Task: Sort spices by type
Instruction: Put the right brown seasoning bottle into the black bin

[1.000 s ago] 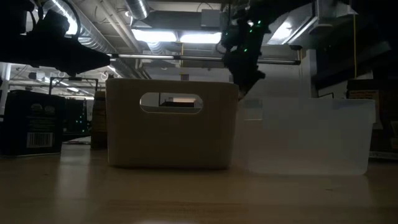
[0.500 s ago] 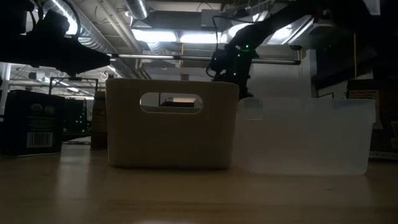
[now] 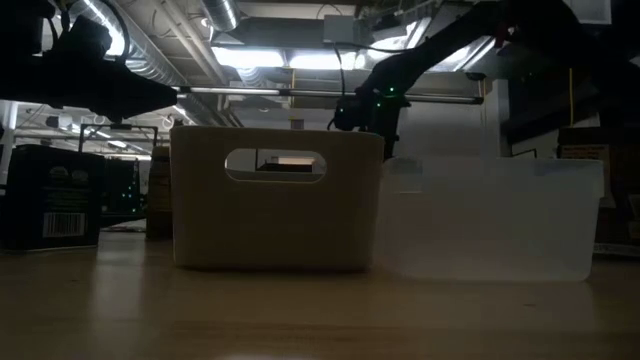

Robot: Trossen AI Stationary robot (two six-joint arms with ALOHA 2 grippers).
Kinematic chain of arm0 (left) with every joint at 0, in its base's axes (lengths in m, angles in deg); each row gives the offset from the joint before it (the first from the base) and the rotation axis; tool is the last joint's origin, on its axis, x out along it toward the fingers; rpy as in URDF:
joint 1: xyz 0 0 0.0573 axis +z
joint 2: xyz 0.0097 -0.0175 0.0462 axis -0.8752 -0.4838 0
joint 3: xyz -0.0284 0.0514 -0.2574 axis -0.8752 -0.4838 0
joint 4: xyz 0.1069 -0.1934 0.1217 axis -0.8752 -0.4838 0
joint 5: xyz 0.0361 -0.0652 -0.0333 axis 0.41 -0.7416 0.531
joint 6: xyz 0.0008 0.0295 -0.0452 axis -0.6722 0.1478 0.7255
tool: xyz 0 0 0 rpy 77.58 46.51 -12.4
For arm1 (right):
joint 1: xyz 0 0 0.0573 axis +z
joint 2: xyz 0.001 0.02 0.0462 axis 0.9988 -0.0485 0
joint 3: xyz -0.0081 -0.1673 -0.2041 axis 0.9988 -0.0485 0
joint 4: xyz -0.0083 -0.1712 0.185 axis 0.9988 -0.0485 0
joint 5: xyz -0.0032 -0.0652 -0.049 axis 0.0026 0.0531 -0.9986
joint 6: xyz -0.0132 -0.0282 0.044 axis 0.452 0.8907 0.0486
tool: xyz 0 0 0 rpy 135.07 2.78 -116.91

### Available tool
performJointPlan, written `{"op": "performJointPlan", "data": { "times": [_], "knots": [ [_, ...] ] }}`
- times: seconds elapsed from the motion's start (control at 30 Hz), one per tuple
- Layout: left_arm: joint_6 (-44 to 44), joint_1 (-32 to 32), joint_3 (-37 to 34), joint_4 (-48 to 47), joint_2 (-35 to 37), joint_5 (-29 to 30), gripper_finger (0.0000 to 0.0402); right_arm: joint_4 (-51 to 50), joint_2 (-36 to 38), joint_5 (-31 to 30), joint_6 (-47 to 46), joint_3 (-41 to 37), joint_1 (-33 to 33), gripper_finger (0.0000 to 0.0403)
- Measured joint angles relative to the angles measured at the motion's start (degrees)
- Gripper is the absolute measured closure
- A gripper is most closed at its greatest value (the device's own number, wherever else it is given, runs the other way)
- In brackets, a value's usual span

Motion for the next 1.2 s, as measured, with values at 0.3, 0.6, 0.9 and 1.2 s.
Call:
{"op": "performJointPlan", "data": {
  "times": [0.3, 0.6, 0.9, 1.2],
  "knots": [
    [0.00, -0.02, 0.00, 0.00, 0.02, 0.00, 0.0235, 1.19, 0.00, 0.00, 0.00, 0.00, -0.01, 0.0194],
    [-0.02, 0.00, 0.02, 0.00, 0.00, 0.00, 0.0235, 1.09, 0.06, 0.00, 0.00, 0.00, -0.02, 0.0192],
    [-0.02, 0.00, 0.00, 0.00, 0.00, 0.00, 0.0235, 0.89, 0.09, 0.00, 0.00, 0.00, -0.02, 0.0191],
    [-0.02, 0.00, 0.02, 0.00, 0.00, 0.00, 0.0235, 0.79, 0.11, -3.20, -0.20, 0.00, 0.00, 0.0191]
  ]
}}
